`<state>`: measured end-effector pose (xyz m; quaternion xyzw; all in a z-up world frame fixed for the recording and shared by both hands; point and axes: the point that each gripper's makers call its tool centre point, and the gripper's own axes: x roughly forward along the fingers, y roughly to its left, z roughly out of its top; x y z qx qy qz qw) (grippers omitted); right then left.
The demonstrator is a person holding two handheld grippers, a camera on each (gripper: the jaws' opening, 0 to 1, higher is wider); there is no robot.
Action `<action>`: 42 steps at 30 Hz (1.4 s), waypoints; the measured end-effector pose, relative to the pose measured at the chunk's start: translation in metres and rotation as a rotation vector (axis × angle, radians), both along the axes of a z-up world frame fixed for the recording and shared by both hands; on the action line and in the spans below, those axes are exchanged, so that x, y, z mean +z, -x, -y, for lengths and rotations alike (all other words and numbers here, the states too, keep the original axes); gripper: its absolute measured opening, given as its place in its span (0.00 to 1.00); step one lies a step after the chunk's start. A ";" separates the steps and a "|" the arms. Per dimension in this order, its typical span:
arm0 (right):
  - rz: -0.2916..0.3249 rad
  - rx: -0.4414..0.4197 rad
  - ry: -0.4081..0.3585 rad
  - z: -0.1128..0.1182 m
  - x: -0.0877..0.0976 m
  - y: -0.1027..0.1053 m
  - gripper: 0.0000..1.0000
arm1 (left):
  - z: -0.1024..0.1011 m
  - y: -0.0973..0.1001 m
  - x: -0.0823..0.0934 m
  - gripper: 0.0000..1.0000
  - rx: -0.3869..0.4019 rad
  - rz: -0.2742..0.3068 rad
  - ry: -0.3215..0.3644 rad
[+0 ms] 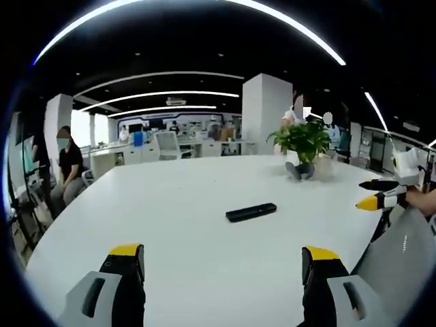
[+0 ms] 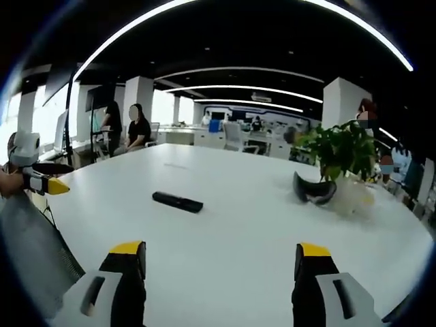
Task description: Press the specified remote control buttons in sequence, fully releasing each button before pressing the next.
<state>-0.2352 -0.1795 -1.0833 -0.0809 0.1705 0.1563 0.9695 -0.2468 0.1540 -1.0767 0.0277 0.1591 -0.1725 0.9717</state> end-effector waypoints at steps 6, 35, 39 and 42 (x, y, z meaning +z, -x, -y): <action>0.017 -0.001 0.007 0.000 0.003 0.000 0.91 | 0.001 0.001 0.012 1.00 -0.011 0.054 0.018; 0.008 -0.153 -0.124 0.016 0.024 -0.004 0.70 | 0.036 -0.092 0.015 1.00 -0.407 -0.158 0.021; 0.027 -0.152 -0.116 0.015 0.028 -0.004 0.70 | 0.060 -0.102 -0.005 1.00 -0.518 -0.225 -0.034; 0.027 -0.146 -0.092 0.013 0.028 -0.003 0.67 | 0.072 -0.103 -0.019 1.00 -0.598 -0.252 -0.101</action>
